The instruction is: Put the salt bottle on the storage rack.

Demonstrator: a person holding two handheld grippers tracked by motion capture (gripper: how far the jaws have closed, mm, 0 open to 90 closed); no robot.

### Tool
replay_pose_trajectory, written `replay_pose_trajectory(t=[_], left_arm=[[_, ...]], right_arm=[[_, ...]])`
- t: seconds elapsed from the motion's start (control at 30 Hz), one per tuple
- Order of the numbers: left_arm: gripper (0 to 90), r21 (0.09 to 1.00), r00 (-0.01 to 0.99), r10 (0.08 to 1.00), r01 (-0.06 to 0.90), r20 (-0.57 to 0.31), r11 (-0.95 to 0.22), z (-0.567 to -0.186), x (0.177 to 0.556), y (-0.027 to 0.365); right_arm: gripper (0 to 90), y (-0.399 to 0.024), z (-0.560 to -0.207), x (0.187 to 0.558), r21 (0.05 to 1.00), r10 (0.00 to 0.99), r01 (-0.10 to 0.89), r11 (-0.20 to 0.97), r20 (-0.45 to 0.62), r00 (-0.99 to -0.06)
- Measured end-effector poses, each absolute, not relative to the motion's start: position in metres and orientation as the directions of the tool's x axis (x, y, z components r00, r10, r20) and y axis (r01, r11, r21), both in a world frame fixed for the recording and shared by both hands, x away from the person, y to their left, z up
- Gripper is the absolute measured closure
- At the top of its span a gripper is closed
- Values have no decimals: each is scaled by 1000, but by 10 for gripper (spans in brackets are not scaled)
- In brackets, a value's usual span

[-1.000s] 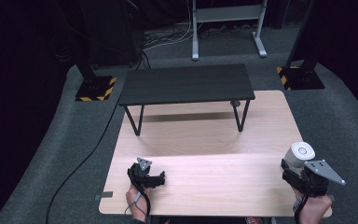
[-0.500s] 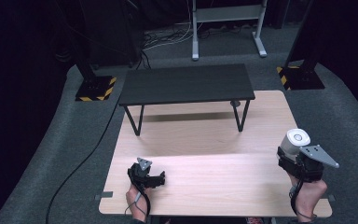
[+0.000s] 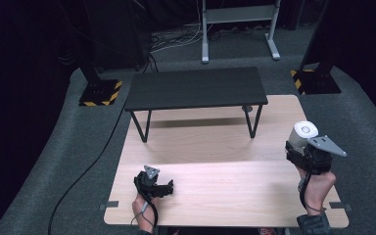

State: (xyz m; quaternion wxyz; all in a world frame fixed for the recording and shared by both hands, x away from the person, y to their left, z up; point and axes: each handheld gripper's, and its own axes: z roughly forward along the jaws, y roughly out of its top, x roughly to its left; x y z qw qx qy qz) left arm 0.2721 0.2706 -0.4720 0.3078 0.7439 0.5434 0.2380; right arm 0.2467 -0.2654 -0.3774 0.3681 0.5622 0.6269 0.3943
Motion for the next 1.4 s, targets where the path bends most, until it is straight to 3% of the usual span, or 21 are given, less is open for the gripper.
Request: replay_pose_trajectory(t=[1.4], left_arm=[[2,715,298,954,664,15,-219,-472,273,271]], right_arm=[[295,-235,-304,325,919,988,383,88,-32,-151]])
